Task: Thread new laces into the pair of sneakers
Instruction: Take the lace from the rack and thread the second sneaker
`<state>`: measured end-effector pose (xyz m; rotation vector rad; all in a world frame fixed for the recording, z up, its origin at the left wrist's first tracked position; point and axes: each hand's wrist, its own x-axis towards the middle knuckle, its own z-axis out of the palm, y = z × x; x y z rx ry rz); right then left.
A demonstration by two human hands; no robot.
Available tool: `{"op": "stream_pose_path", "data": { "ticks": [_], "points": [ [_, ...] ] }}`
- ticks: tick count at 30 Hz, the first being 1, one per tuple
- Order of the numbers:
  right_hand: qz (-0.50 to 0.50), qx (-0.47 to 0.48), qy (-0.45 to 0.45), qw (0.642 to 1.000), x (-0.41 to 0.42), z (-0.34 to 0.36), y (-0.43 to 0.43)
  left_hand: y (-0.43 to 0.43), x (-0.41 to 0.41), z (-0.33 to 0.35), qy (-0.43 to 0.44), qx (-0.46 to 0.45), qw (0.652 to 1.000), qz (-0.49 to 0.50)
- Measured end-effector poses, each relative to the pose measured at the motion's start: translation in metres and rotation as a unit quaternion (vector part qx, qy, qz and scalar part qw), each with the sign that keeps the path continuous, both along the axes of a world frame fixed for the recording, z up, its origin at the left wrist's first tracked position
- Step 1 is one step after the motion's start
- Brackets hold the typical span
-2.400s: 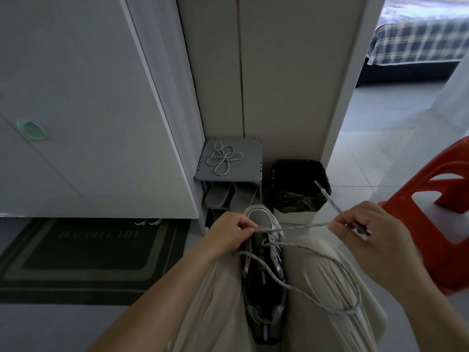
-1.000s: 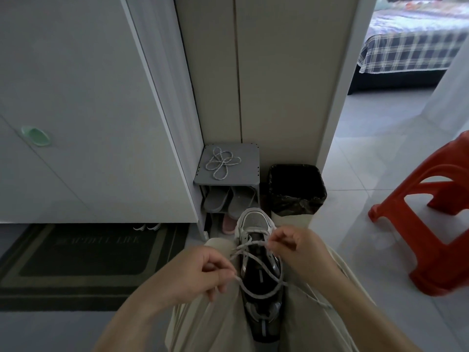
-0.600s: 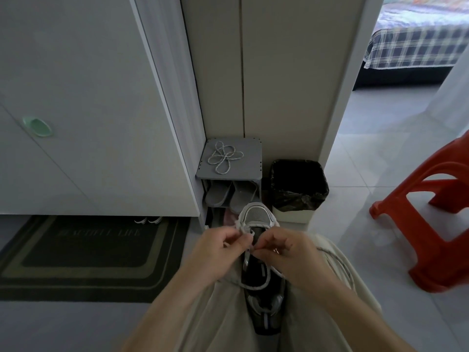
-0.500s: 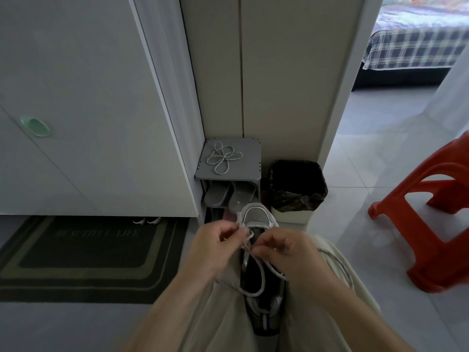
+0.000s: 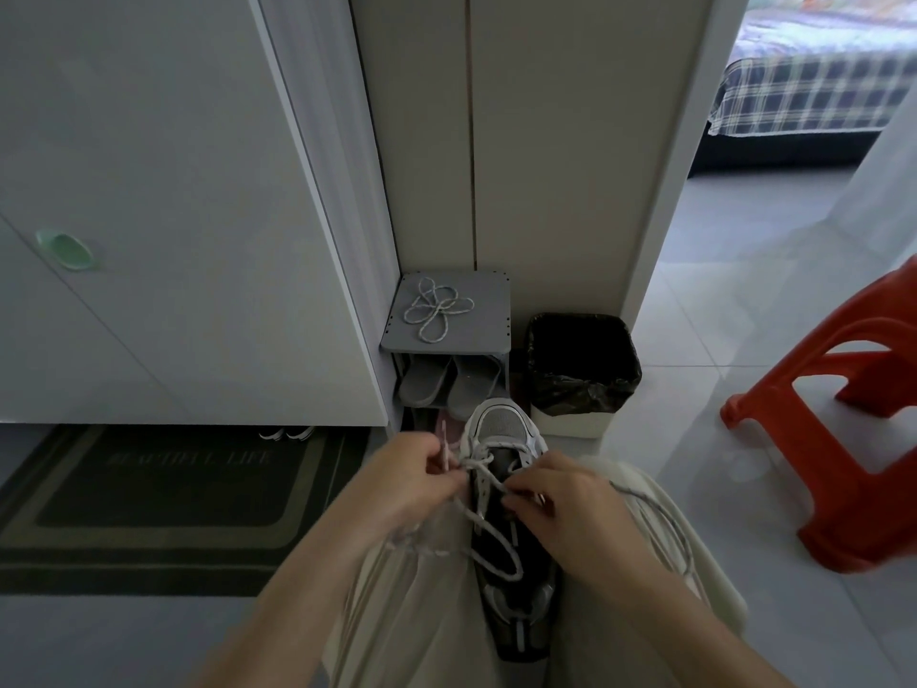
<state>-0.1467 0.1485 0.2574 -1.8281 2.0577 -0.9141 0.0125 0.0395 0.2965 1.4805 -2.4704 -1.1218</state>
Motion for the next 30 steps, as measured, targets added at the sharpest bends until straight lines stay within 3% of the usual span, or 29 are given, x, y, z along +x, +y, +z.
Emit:
{"op": "stream_pose_path", "data": {
  "ticks": [5, 9, 11, 14, 16, 18, 21, 25, 28, 30],
  "points": [
    [0.173, 0.001, 0.039, 0.984, 0.039, -0.012, -0.011, -0.015, -0.015, 0.048, 0.075, 0.027, 0.997, -0.01],
    [0.181, 0.024, -0.019, 0.983, 0.053, -0.011, -0.014, -0.025, -0.023, 0.061, 0.042, -0.015, 0.999, -0.032],
    [0.145, -0.003, -0.037, 0.989, 0.038, -0.002, -0.009, -0.028, -0.02, 0.061, 0.04, -0.016, 0.999, -0.033],
    [-0.029, -0.087, 0.048, 0.995, -0.008, -0.002, 0.001, -0.029, -0.014, 0.061, 0.062, -0.012, 0.998, -0.031],
    [-0.143, -0.021, 0.127, 0.981, -0.036, 0.0, 0.008, -0.03, -0.013, 0.062, 0.086, 0.0, 0.996, -0.026],
    [-0.164, 0.105, 0.187, 0.963, -0.05, 0.001, 0.015, -0.029, -0.018, 0.062, 0.096, 0.016, 0.995, -0.02],
    [-0.105, 0.136, 0.145, 0.974, -0.037, 0.007, 0.017, -0.025, -0.036, 0.062, 0.131, 0.06, 0.989, -0.016],
    [-0.002, 0.126, -0.013, 0.992, 0.012, 0.019, 0.011, -0.012, -0.074, 0.064, 0.197, 0.08, 0.977, -0.008],
    [0.14, 0.123, -0.037, 0.982, 0.04, 0.03, 0.008, 0.0, -0.097, 0.064, 0.213, 0.088, 0.973, -0.031],
    [0.194, 0.121, -0.042, 0.973, 0.045, 0.037, 0.011, 0.005, -0.103, 0.062, 0.172, 0.134, 0.973, -0.068]
  ]
}}
